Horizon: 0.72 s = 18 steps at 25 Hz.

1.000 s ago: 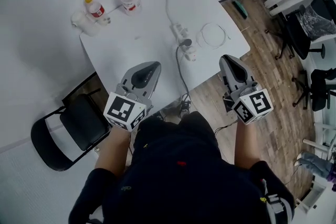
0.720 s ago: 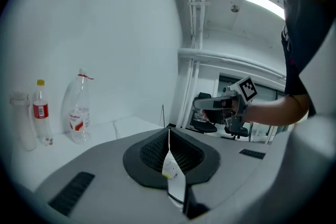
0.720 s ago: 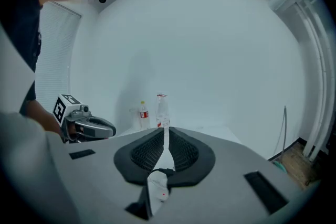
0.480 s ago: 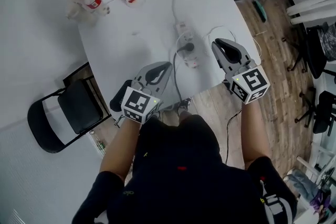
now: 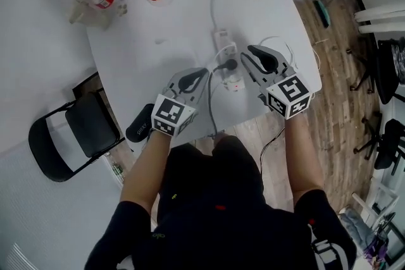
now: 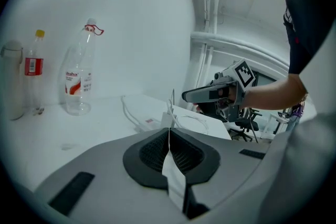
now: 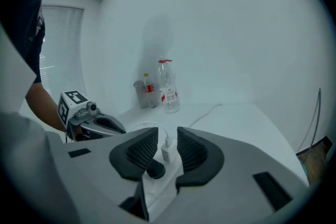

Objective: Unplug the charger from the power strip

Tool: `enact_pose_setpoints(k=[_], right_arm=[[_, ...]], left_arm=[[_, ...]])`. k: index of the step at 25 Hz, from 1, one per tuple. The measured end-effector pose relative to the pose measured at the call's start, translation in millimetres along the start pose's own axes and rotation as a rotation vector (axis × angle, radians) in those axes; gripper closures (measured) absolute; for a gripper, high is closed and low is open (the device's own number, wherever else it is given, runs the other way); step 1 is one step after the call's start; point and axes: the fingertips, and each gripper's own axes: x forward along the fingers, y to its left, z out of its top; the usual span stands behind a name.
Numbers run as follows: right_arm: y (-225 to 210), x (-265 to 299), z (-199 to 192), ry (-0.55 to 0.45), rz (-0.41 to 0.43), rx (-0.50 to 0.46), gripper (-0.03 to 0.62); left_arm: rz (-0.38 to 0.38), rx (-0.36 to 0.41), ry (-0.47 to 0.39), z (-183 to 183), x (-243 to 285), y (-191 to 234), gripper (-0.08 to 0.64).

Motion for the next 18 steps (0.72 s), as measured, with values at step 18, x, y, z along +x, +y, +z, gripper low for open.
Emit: enact_pose_setpoints(k=[18], right_arm=[[-3, 65, -54, 0.162, 0.178, -0.088, 0.413]], left_arm=[[-0.193, 0.051, -0.011, -3, 64, -19, 0.535]])
